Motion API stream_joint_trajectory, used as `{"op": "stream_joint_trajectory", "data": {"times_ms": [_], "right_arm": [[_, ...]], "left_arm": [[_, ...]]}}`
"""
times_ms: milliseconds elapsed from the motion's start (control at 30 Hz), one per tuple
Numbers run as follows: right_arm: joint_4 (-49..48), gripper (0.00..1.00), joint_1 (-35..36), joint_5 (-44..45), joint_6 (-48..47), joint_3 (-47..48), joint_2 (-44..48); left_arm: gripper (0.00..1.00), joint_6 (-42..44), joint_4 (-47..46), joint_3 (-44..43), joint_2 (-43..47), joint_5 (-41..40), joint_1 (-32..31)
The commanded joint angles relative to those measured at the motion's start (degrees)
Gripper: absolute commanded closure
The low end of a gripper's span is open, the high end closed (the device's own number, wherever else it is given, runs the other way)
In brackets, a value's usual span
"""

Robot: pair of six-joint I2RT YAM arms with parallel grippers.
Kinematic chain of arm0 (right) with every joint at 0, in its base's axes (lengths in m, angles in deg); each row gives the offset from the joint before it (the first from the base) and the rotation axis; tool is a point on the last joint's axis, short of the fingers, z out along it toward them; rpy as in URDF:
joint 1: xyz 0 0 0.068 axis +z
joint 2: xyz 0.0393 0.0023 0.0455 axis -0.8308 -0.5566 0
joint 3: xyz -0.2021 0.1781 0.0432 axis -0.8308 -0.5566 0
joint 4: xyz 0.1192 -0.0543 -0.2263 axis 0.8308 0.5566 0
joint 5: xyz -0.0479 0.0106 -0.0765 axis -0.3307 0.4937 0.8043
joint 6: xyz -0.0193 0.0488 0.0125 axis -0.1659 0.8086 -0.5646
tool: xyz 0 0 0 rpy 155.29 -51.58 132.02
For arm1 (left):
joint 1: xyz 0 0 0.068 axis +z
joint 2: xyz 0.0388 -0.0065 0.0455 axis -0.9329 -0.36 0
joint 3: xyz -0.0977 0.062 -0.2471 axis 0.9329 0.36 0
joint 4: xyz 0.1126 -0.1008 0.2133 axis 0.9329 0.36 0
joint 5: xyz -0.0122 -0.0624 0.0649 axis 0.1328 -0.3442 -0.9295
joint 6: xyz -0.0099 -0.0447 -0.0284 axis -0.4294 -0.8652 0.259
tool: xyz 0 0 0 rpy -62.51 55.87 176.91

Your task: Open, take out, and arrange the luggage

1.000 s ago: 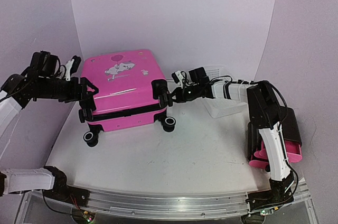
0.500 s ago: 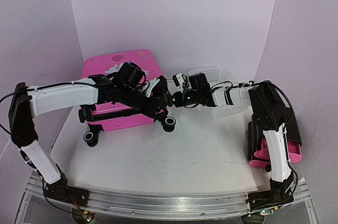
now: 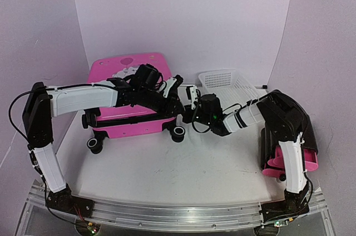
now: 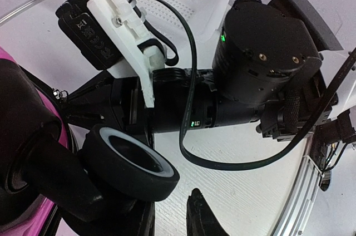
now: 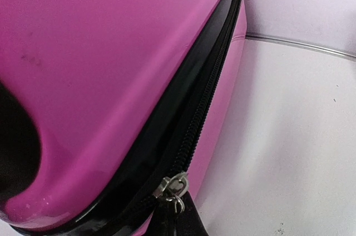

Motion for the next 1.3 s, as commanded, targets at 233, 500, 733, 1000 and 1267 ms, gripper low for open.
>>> {"op": "stream_joint_trajectory", "data": {"times_ms": [233, 500, 733, 1000, 1267], "right_arm": [[-9.8, 1.00, 6.4, 1.9, 0.1, -7.2, 10.6], [1.7, 1.00, 6.6, -6.8, -8.0, -10.7, 16.7], [-2.9, 1.00, 7.4, -12.9, -1.9, -13.0, 18.6], [-11.1, 1.00, 12.3, -3.4, 3.2, -14.1, 15.6], [-16.3, 1.00, 14.7, 3.1, 3.3, -15.1, 14.7]], "left_arm": [[0.83, 1.5, -6.0, -6.5, -5.9, -1.2, 4.3], [0.86, 2.9, -6.0, -4.9, -4.5, -1.7, 5.4], [0.88, 3.4, -6.2, -3.0, -4.0, -2.1, 5.9], [0.89, 3.1, -6.6, -3.6, -5.0, -1.8, 6.0], [0.67, 0.1, -5.8, -1.9, -2.6, -0.9, 6.0]]}}
